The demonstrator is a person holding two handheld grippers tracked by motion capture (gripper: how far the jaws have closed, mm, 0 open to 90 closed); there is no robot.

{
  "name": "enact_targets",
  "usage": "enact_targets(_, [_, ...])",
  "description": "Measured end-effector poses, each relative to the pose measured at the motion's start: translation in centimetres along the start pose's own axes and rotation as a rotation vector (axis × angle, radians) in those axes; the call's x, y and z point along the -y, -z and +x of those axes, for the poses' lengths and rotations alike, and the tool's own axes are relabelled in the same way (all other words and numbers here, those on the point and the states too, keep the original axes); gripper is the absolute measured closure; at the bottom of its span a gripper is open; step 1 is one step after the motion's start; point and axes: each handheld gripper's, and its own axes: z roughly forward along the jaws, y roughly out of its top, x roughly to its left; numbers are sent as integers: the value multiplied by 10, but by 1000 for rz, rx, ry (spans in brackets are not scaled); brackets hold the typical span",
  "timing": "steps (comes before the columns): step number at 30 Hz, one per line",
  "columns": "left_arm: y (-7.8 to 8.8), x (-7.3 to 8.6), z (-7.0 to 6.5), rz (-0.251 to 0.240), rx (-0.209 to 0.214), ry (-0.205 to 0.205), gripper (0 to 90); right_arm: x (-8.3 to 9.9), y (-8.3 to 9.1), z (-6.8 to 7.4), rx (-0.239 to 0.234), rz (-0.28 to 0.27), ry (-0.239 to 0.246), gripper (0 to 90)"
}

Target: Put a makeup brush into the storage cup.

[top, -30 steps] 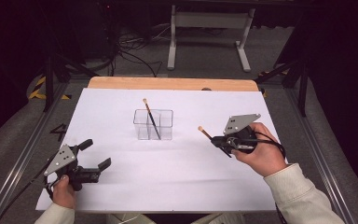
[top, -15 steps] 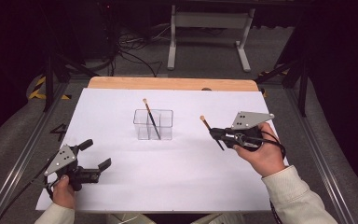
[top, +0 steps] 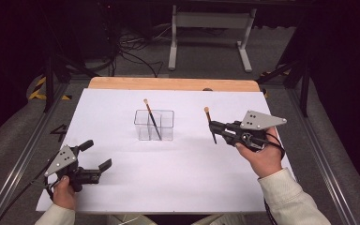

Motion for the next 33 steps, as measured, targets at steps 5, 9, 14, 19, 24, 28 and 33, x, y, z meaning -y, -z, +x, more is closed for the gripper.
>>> enact_targets(5, [0,0,0,0,0,0,6,2,0,0,1,-66,-16,831])
enact_targets(9, [0,0,0,1,0,0,6,3,0,-1,2,-95,-25,831])
enact_targets(14, [0,0,0,0,1,0,7,5,-2,-1,-7,-137,-39,831])
enact_targets(19, [0,0,0,-1,0,2,7,8,-5,-4,-16,-187,-60,832])
enact_targets(24, [0,0,0,-2,-2,2,6,8,-5,-5,-25,-226,-69,831])
enact_targets(28, [0,0,-1,-12,-1,-12,9,8,-6,-6,-36,-267,-80,832])
enact_targets(33, [1,1,-1,-6,-4,-17,9,7,-12,-6,-33,-283,-74,831])
